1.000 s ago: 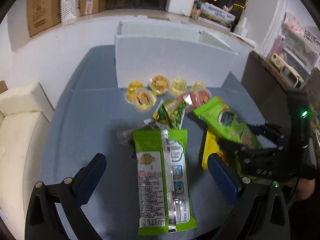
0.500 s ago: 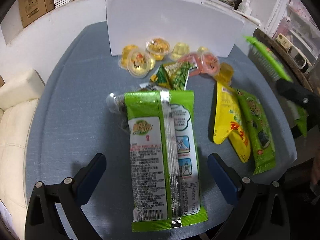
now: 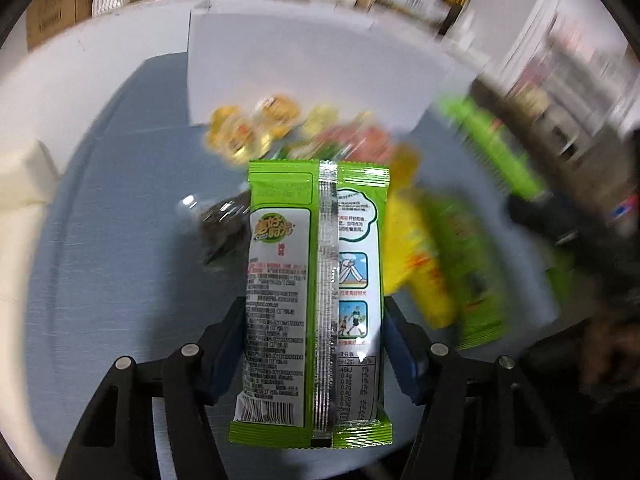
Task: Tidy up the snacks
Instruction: 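Grasp a green snack bar with the left tool while the right tool grasps a seaweed pack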
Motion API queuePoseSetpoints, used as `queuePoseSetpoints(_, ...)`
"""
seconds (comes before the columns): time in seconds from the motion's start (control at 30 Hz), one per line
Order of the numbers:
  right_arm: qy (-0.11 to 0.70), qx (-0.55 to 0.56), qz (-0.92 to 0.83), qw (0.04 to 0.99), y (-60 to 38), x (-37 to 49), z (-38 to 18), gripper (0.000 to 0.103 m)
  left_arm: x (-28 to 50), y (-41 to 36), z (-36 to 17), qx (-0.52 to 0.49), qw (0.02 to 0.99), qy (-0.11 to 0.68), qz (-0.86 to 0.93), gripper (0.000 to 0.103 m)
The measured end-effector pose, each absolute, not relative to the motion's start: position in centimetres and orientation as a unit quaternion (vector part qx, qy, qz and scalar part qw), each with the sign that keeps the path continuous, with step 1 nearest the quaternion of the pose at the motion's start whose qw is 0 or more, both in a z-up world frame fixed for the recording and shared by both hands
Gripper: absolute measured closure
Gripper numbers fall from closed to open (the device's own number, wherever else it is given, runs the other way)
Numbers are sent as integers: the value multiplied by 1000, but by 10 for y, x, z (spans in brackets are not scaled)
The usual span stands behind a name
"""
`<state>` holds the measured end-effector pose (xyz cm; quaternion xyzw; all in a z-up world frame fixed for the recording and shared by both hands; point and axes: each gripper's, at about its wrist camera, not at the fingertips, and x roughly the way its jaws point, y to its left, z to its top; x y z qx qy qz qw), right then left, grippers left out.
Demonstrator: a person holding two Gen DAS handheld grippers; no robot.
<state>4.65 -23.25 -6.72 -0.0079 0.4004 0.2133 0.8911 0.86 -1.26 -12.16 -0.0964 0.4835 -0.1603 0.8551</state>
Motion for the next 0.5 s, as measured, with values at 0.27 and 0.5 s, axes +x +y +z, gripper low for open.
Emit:
queuePoseSetpoints(0.27, 367, 20, 200, 908, -243, 62, -40, 30, 24, 9, -58, -118, 889, 419, -146, 34)
queuePoseSetpoints(0.5, 310, 34, 187, 931, -232, 135, 13, 30, 119, 8, 6, -79, 924, 357, -111, 34)
